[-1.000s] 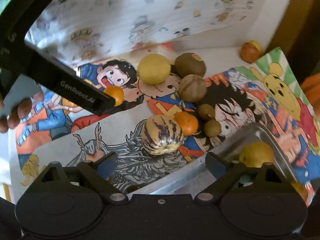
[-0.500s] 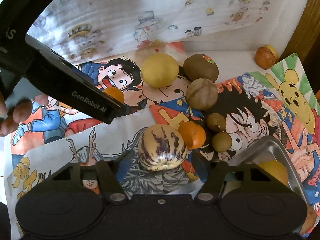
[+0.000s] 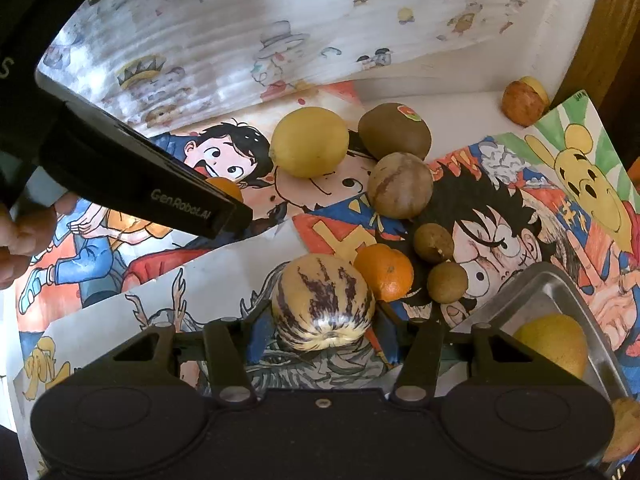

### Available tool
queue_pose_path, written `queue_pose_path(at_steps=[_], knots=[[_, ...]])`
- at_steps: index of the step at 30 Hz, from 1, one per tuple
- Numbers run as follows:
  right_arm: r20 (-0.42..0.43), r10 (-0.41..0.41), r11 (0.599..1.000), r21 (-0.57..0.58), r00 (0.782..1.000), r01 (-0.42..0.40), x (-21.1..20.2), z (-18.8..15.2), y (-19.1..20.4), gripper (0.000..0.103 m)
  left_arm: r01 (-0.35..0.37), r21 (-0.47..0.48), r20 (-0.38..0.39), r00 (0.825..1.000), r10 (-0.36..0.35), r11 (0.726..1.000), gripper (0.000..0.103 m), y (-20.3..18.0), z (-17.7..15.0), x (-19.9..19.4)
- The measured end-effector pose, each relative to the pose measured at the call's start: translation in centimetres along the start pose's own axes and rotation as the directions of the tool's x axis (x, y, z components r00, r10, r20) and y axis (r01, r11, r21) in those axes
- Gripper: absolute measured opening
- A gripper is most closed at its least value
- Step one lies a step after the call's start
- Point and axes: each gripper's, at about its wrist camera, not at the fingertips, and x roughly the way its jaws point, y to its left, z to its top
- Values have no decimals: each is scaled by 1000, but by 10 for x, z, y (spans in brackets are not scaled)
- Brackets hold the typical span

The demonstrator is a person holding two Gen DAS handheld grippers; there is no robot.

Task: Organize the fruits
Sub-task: 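Grasp the small orange with the left tool while the right tool grasps the striped pepino melon, then carry the orange and melon onto the metal tray and open both tools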

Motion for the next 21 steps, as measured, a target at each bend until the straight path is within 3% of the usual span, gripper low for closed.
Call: queue_pose_path(at_steps=[10, 17, 21], knots=[[20, 33, 988, 150, 999, -35, -18, -19, 15, 54, -28, -63, -19, 999, 26, 998, 37, 5, -14, -9], [38, 65, 968, 241, 997, -72, -38, -32, 28, 54, -8, -77, -44, 999, 5, 997, 37, 12, -35, -24], [52, 38, 959, 278, 998, -51, -53, -40, 31, 54, 8, -61, -63, 998, -12, 998, 37, 13, -44, -31]])
